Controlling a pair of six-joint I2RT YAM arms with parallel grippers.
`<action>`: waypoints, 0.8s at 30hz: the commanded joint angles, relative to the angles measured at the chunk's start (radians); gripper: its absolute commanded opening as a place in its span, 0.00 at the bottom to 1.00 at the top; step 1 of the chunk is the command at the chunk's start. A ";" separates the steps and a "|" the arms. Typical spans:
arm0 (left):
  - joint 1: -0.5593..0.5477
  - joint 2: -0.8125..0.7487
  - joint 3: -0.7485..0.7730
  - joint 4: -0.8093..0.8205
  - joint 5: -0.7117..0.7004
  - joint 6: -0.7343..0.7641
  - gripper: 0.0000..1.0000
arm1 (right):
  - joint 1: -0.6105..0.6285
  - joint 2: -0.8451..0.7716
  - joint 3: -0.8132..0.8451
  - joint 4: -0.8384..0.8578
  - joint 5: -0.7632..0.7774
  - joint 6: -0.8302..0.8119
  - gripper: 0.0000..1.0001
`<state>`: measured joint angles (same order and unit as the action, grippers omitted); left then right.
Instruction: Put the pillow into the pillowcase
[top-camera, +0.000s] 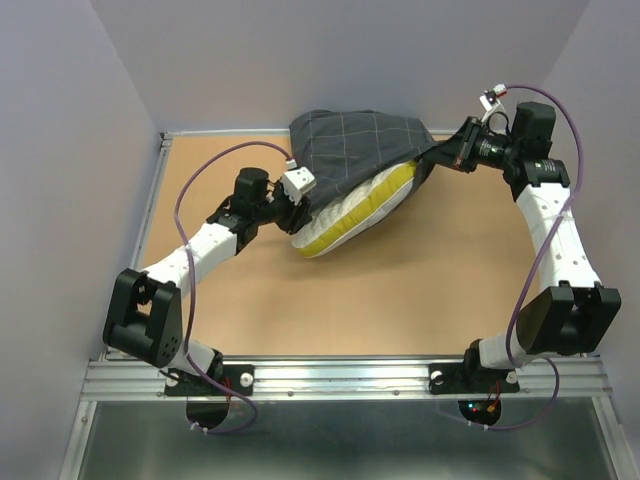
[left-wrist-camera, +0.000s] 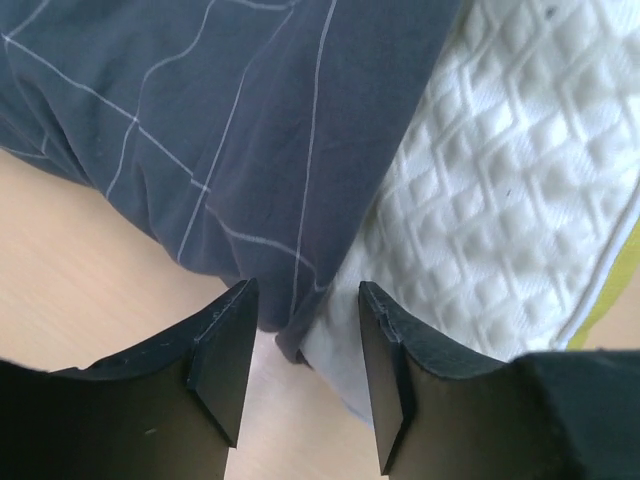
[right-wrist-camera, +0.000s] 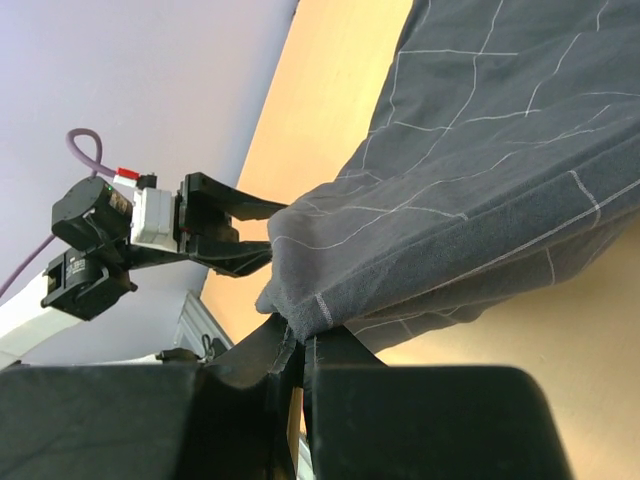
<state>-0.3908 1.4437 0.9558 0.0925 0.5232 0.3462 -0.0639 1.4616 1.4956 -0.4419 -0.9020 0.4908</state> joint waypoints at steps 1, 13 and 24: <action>-0.048 0.020 0.072 0.081 -0.100 0.020 0.56 | 0.003 -0.050 0.005 0.078 -0.052 0.009 0.01; -0.031 0.080 0.003 0.105 -0.486 0.089 0.49 | 0.003 -0.053 0.020 0.077 -0.038 0.015 0.00; 0.046 0.011 -0.057 -0.003 -0.237 0.062 0.00 | -0.002 -0.066 -0.018 0.075 -0.058 0.003 0.00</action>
<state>-0.3893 1.4597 0.8364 0.2287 0.2058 0.4091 -0.0444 1.4593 1.4853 -0.4644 -0.9493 0.4946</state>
